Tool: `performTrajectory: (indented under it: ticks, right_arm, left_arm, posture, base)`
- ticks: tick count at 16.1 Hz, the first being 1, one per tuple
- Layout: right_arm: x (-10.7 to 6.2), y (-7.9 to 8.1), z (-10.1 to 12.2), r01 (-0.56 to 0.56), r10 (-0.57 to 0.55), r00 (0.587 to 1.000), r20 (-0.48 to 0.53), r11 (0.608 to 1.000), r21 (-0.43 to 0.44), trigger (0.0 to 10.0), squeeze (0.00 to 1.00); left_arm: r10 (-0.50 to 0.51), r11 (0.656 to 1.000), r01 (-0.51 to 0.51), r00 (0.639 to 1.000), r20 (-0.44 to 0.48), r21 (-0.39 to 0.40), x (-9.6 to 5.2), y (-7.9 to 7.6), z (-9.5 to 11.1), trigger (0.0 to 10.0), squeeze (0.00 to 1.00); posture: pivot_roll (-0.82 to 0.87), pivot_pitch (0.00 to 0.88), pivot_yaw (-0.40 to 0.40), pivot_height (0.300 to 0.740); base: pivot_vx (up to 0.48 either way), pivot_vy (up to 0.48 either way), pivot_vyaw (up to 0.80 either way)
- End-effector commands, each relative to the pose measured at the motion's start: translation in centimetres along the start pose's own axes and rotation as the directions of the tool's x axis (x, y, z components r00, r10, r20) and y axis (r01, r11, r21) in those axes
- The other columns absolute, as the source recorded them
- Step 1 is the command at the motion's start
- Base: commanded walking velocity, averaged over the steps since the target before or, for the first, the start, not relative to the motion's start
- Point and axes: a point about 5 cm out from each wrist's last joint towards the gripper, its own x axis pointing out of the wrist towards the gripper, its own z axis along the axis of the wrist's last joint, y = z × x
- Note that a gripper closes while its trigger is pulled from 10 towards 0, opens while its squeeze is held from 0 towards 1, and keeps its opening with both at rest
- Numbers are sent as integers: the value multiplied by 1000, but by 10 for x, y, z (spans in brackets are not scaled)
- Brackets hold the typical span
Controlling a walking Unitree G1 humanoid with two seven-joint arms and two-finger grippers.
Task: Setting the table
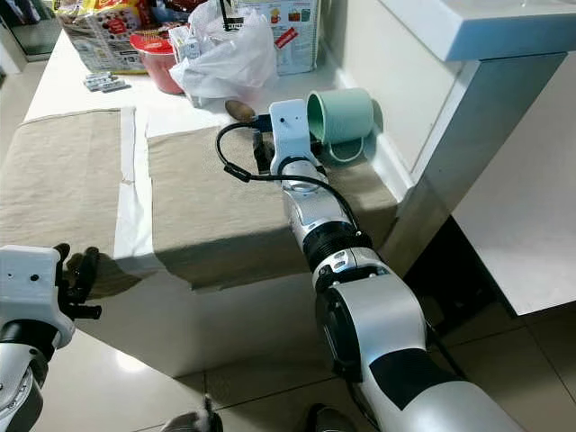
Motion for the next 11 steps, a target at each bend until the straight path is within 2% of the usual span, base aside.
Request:
performTrajectory:
  ticks: [1,5,8,11]
  right_arm:
    - [-29,14,-108,-48,54,910,-410,999,23,0,0]
    - [-36,21,-121,-81,97,880,-466,995,54,0,0]
    - [-42,23,-132,-95,100,864,-494,995,34,0,0]
    - [-51,33,-146,-133,135,833,-537,990,42,0,0]
  left_arm:
    - [-2,1000,2,1000,-7,7,-2,1,3,10000,0]
    - [5,1000,-4,999,-40,18,6,2,7,10000,0]
    - [-5,1000,6,999,-46,16,10,0,7,10000,0]
    - [-12,1000,12,999,-49,6,17,-2,9,10000,0]
  posture:
    - [268,261,58,740]
    - [252,258,50,740]
    - [237,249,50,740]
    - [215,237,39,740]
  base:
    - [0,0,0]
    - [0,0,0]
    - [0,0,0]
    - [0,0,0]
